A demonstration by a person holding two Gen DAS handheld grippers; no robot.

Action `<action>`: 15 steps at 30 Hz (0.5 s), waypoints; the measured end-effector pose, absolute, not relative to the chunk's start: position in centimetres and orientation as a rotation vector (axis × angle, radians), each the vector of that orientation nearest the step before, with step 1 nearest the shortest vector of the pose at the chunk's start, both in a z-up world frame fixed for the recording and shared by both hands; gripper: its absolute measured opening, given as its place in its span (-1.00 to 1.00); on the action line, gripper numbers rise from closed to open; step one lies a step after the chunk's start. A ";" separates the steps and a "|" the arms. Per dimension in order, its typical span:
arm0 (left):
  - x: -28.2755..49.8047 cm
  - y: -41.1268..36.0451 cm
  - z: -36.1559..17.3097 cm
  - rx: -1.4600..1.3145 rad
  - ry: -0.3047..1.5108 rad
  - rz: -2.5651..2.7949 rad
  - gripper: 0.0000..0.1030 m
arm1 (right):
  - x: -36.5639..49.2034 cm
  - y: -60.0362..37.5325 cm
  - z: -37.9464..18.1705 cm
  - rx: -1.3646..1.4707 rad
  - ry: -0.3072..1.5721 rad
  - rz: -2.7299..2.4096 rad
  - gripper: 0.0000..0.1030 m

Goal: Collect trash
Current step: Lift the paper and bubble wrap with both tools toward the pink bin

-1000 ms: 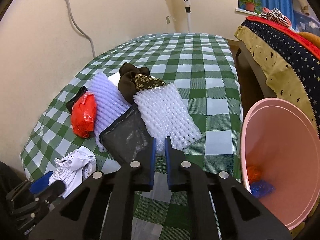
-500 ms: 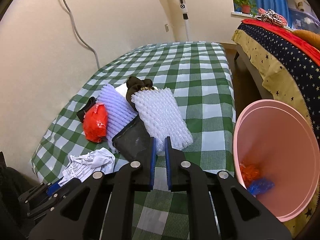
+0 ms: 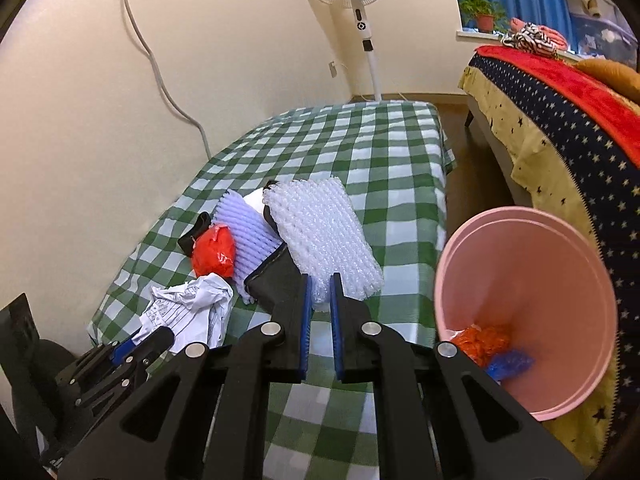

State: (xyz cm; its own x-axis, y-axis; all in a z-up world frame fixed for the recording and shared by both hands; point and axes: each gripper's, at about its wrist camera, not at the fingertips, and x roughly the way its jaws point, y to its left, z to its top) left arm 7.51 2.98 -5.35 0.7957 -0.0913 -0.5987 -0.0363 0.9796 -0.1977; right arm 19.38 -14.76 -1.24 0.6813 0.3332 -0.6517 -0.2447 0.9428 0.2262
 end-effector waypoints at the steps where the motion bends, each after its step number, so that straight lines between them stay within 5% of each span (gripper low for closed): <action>1: 7.4 2.9 -5.2 -0.200 0.646 -0.032 -0.62 | 19.2 -15.0 -0.8 0.125 0.752 0.323 -0.82; 15: 6.5 0.5 -2.1 -0.151 0.585 -0.080 -0.62 | 16.5 -19.0 3.3 0.164 0.717 0.300 -0.82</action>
